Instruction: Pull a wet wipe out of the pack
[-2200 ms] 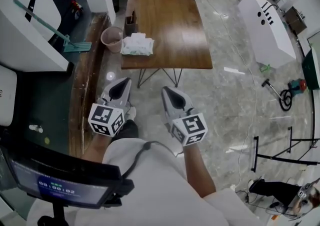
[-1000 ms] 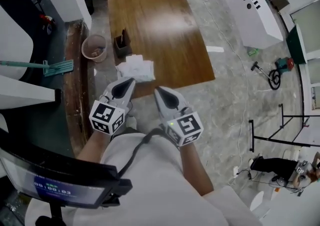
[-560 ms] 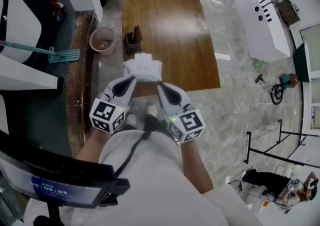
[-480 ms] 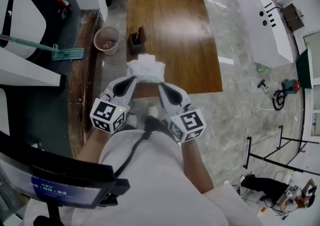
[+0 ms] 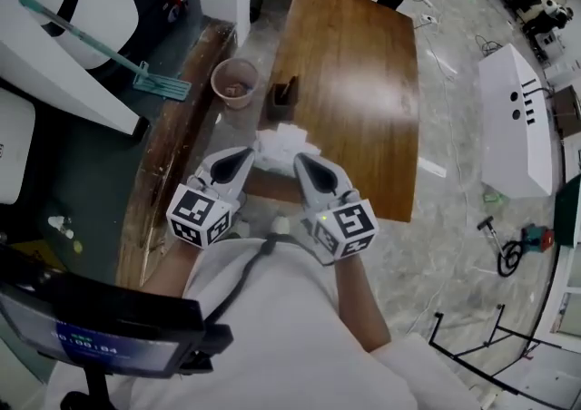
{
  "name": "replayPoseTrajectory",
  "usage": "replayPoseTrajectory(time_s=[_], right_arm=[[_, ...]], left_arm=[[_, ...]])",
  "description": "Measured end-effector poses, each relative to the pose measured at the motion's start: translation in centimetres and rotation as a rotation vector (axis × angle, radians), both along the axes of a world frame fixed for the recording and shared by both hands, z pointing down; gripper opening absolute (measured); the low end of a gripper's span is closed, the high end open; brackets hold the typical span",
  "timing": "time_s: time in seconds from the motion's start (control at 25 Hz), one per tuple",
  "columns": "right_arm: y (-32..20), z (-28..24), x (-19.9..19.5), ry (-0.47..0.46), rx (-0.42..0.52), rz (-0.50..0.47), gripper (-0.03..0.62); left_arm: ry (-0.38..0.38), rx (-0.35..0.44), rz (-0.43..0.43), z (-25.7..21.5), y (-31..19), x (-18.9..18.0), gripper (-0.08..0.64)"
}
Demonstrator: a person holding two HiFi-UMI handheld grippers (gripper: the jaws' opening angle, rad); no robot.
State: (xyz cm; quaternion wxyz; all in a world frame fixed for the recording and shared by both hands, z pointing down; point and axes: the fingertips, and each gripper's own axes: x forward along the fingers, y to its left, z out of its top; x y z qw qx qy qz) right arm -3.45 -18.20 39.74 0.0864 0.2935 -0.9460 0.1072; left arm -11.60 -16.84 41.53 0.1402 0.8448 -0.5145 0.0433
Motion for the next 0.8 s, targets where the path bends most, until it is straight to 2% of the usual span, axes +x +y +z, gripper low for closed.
replayPoseTrajectory(time_s=[0.24, 0.56, 0.8], right_arm=[[-2.2, 0.7, 0.3, 0.011, -0.006, -0.077, 0.009], [-5.1, 6.4, 1.7, 0.115, -0.075, -0.126, 0.009], [-5.8, 10.7, 1.0, 0.213, -0.110, -0.211, 0.009]], left_arm=[[-0.025, -0.018, -0.063, 0.3, -0.4, 0.4, 0.005], [-0.043, -0.094, -0.135, 2.9, -0.7, 1.0, 0.005], [-0.059, -0.153, -0.182, 5.3, -1.2, 1.3, 0.005]])
